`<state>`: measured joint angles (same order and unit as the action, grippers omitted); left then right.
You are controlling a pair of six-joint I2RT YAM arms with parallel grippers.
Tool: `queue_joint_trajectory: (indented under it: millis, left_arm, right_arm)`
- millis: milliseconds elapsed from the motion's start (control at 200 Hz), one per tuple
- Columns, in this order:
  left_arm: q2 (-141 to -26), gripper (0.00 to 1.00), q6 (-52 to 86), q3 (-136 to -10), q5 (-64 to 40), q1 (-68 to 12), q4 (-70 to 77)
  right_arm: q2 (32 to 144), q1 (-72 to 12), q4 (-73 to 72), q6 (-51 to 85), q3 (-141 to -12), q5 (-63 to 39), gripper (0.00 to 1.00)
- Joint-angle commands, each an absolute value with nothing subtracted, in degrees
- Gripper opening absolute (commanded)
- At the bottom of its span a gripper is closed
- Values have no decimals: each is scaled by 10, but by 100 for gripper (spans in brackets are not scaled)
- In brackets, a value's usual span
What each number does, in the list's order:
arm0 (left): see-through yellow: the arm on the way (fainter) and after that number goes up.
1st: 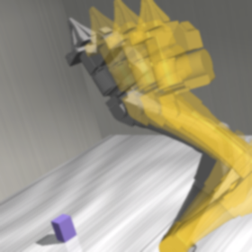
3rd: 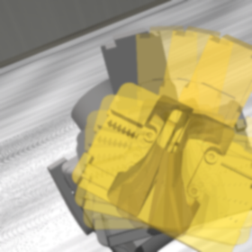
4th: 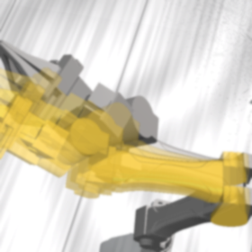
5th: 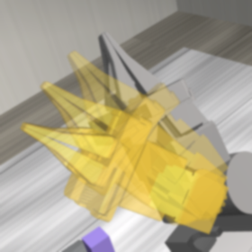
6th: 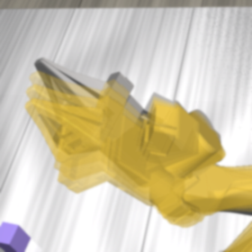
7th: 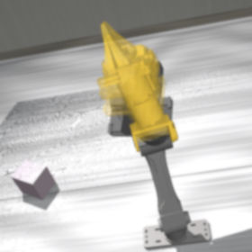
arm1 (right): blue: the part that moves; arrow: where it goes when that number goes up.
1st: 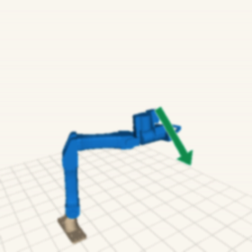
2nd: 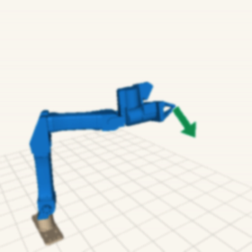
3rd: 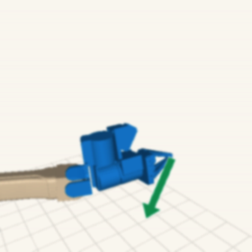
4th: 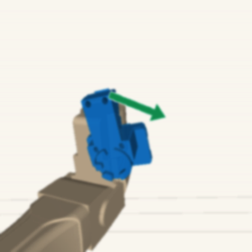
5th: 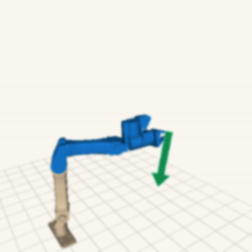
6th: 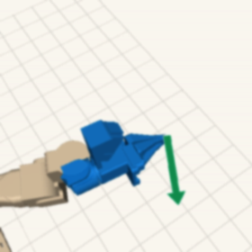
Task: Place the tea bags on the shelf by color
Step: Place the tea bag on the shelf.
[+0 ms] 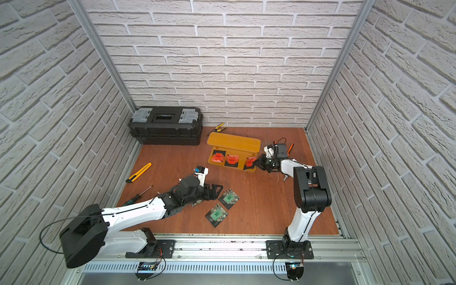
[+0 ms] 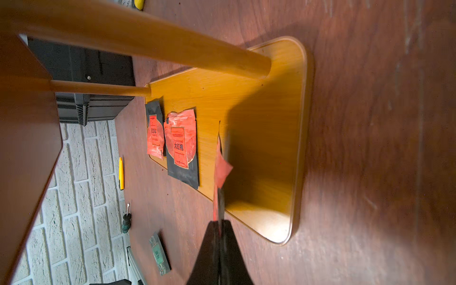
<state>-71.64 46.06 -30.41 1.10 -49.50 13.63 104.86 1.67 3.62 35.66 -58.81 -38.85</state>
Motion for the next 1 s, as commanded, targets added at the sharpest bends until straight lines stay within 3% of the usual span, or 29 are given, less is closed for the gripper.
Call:
queue_joint_trajectory:
  millis: [0,995]
  left_arm:
    - [-714,94,453,-298,16,-490,144]
    - [-727,94,455,-301,15,-490,146]
  right_arm:
    - [1061,22,59,336,-606,-391,5]
    - [1148,19,85,323,-676,-423,6]
